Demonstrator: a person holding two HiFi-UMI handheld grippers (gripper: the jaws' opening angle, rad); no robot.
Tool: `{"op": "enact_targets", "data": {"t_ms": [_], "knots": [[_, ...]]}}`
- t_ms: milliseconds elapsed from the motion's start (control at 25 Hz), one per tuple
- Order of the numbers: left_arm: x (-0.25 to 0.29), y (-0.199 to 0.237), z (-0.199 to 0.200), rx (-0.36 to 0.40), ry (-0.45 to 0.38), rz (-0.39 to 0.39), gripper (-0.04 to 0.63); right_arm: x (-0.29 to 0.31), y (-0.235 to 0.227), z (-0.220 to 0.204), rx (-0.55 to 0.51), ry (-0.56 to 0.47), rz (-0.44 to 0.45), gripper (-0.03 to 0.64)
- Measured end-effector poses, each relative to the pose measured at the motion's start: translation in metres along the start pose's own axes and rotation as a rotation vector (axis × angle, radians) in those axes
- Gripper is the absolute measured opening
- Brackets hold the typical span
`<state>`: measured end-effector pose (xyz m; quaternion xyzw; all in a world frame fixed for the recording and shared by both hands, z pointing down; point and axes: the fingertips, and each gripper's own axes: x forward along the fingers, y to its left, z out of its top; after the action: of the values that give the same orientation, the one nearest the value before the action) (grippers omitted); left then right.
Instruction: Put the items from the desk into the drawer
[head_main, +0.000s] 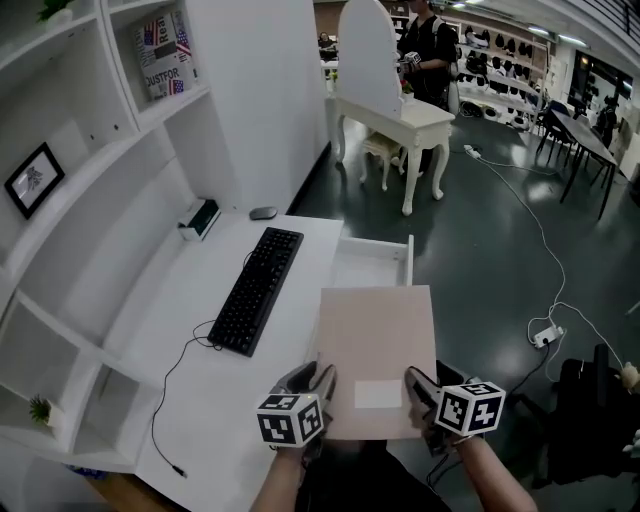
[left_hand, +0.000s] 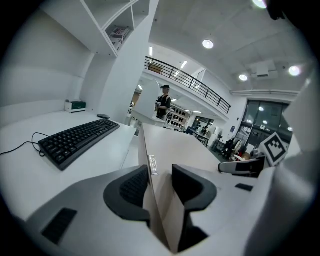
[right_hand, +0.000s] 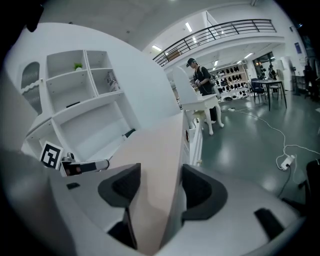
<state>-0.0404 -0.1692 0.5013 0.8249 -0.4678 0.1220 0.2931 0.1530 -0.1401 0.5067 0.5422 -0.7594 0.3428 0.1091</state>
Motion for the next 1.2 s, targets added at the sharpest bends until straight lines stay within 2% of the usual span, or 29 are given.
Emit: {"op": "enact_targets", "data": {"t_ms": [560, 1200], "knots": [[0.091, 0.010, 0.023, 0.017, 0.091, -0.042, 0.149, 0.047, -0.054, 0.030, 0.079, 0.011, -0.059, 0.250], [0.172, 0.045, 0.032, 0.010, 0.196, -0.007, 0.146, 0.112, -0.094, 0.045, 0.151, 0.082, -0.064, 0.238]]}}
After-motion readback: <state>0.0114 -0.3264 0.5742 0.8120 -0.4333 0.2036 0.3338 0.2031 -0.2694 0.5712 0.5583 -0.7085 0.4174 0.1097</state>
